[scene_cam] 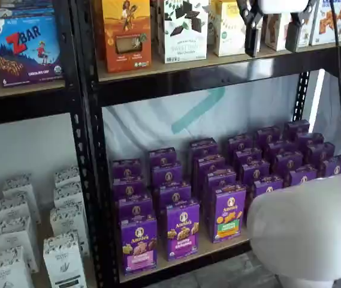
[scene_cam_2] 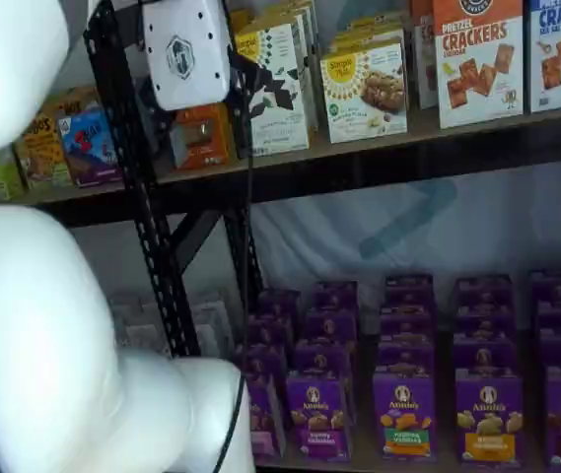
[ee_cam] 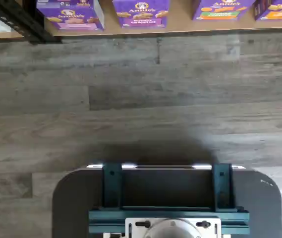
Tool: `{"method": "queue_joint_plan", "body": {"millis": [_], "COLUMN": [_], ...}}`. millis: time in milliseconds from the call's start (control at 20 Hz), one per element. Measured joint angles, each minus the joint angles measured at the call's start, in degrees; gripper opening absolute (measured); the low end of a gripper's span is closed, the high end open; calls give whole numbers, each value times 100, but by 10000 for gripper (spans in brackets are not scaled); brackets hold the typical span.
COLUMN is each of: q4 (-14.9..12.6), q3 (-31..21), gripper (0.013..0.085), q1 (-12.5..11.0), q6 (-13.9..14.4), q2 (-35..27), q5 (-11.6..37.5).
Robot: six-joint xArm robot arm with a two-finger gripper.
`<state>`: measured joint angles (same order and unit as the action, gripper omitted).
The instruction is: Pick up the purple box with a pink patch in the middle, on the bottom shelf, the first box from the left
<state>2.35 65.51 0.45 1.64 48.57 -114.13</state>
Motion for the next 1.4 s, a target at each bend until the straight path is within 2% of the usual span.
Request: {"method": "queue_joint_plan", "body": {"millis": [100,400,600,750,1250,1400], "q4": [-83,-49,-144,-198,-75,-157], "q3": [-68,-125,-296,-583,-1606,-1944], "gripper": [850,850,850,850,850,850], "q1": [74,35,193,363,492,596], "q6": [35,14,132,285,448,535], "q2": [78,93,119,197,304,327], "q5": [135,208,314,547,1389,1735]}}
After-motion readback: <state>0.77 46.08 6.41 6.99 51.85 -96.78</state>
